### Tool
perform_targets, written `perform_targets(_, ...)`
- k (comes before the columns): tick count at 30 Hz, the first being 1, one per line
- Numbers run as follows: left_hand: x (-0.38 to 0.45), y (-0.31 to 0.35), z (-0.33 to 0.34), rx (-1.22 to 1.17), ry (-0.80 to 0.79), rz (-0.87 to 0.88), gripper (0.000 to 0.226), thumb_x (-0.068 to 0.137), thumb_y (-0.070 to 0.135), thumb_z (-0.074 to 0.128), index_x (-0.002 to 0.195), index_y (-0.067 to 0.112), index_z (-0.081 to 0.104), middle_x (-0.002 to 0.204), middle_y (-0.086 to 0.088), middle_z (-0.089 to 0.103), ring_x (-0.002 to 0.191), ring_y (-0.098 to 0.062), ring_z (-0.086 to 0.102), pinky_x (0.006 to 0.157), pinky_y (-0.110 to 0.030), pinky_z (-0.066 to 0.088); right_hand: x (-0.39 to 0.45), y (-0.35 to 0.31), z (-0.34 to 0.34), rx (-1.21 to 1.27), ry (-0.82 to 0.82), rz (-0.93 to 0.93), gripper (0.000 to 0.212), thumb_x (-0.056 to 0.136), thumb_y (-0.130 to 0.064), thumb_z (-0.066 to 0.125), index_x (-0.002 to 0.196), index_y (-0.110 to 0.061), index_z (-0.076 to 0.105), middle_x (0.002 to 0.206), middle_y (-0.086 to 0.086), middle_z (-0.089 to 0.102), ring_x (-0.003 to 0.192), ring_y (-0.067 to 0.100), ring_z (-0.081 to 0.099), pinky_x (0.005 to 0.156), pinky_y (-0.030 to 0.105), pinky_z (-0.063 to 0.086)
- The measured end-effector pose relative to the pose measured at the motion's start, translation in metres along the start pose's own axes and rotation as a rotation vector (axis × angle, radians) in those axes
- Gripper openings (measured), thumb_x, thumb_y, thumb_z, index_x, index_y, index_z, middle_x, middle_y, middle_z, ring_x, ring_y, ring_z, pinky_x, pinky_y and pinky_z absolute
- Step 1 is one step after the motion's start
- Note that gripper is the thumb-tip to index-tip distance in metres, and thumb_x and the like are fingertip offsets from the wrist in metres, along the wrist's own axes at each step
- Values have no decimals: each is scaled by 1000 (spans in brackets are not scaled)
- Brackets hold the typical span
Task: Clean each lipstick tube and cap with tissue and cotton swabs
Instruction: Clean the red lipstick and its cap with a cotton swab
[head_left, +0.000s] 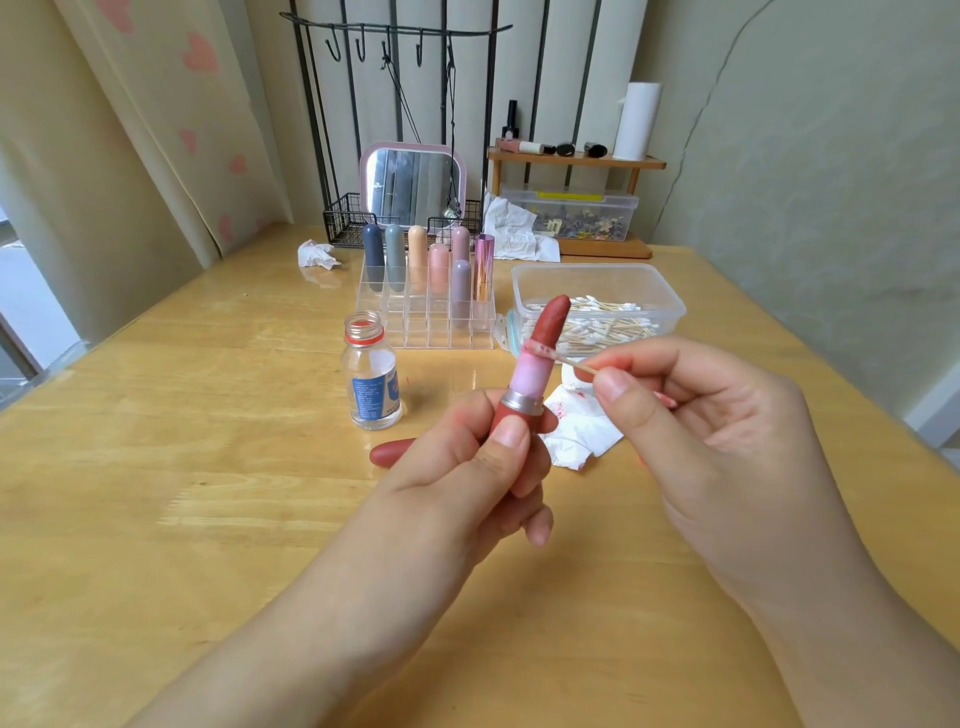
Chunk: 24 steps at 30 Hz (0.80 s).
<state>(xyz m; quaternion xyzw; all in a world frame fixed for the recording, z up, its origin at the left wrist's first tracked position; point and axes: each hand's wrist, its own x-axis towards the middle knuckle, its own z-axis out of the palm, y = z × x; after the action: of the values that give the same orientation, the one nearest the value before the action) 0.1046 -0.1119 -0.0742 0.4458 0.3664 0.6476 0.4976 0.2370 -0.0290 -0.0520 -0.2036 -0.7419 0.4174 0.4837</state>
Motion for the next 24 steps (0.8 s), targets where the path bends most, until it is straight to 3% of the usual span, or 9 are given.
perform_targets(2,0,0,0,-19,-3,-5,25,86,25,45,96,5,56,67,2,41,57,-12,37,60,-22,44,0,0,-1,3,31,19,10,79,-20,60,77,-22,70,57,-4,57,52,0,47,50,9,37)
perform_targets(6,0,0,-1,-36,-4,-8,24,86,24,45,95,5,57,67,2,42,56,-12,38,60,-22,44,1,-3,-4,51,68,64,9,76,-18,59,75,-20,67,56,16,44,50,2,41,45,11,37)
perform_targets(11,1,-3,-2,-53,-14,-7,20,87,23,49,91,10,63,65,2,43,55,-12,36,59,-24,44,1,-1,-1,12,-7,6,9,79,-18,61,75,-19,70,60,1,59,55,0,48,54,8,37)
perform_targets(15,3,-3,-2,-137,-24,-6,21,79,30,58,91,14,66,63,2,43,52,-12,33,56,-25,44,1,-1,-4,42,33,37,10,78,-18,60,75,-20,69,59,-5,60,52,-2,48,49,8,36)
perform_targets(20,-1,1,0,-86,26,-24,17,84,23,55,90,9,48,62,-1,37,51,-13,31,56,-24,43,1,-2,-5,25,20,19,11,78,-17,59,77,-23,68,60,2,59,54,-1,48,51,8,36)
perform_targets(24,-1,1,0,-104,-9,-41,19,85,25,50,91,7,51,64,-3,44,52,-15,40,59,-27,46,0,-1,-2,20,-7,-3,8,79,-16,61,77,-19,67,57,2,56,50,1,47,52,7,35)
